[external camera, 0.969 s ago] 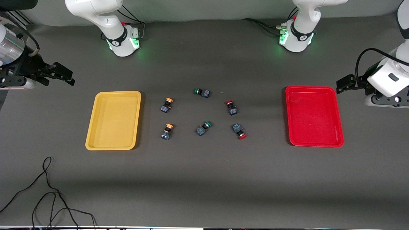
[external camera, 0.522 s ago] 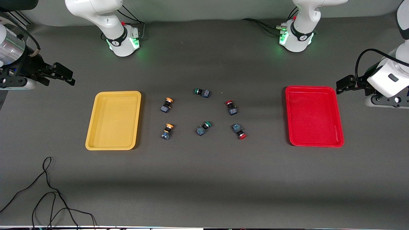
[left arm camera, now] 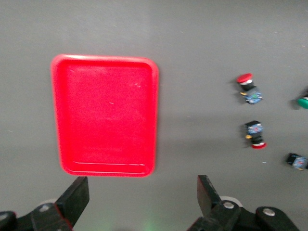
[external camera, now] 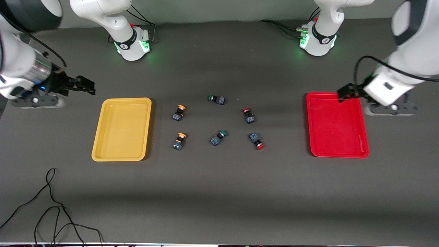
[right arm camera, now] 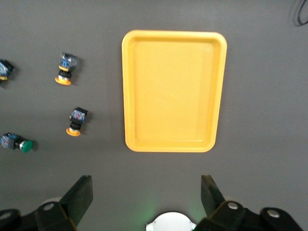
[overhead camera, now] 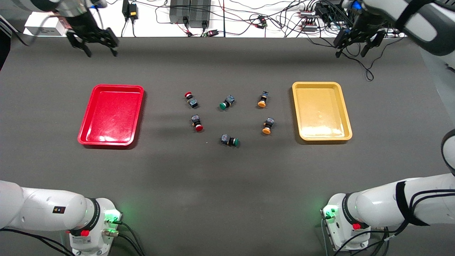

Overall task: Place red and yellow buttons in trays
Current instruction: 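Reach the right gripper to an orange button while the left gripper reaches red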

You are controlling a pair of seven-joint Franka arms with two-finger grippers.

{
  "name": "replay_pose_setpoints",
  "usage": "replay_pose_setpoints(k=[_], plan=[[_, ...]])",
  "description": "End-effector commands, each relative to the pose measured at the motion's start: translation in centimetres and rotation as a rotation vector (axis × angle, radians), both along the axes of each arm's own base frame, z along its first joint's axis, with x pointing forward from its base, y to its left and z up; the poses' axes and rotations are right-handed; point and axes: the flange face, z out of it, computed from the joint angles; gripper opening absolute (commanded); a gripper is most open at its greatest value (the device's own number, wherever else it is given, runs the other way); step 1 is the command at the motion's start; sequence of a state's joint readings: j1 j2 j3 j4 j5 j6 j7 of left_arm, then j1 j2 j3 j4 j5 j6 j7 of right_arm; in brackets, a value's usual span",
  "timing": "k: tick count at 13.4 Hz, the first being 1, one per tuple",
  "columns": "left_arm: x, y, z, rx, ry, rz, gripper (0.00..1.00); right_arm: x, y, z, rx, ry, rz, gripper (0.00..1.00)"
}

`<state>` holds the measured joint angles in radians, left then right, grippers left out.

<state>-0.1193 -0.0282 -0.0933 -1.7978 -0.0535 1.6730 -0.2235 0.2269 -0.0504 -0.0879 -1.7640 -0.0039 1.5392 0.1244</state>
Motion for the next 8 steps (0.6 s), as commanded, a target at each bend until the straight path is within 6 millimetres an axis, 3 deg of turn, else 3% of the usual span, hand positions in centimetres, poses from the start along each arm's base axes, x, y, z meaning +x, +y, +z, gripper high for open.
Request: replay_pose_setpoints(k=[1, 4, 6, 8], plan=[[-2.4, -6.5, -1.5, 0.005, -0.017, 0.069, 1.00, 0.1, 3.4, -0.2, -0.009, -0.007, 0.045, 1.00], [-4.5, -14.5, -2.5, 0.001, -0.042, 0.107, 1.00, 0.9, 7.8, -4.2, 0.001, -0.016, -0.058, 1.00], [-6.0, -19.7, -3.5, -0.015, -0.069, 0.149, 1.00, -0.3, 11.1, -7.5, -0.027, -0.009, -0.151, 1.00], [-7.3, -23.4, -4.0, -0.034, -0.093, 0.182, 1.00, -1.7, 13.8, -11.8, -0.042, -0.029, -0.227, 1.00]])
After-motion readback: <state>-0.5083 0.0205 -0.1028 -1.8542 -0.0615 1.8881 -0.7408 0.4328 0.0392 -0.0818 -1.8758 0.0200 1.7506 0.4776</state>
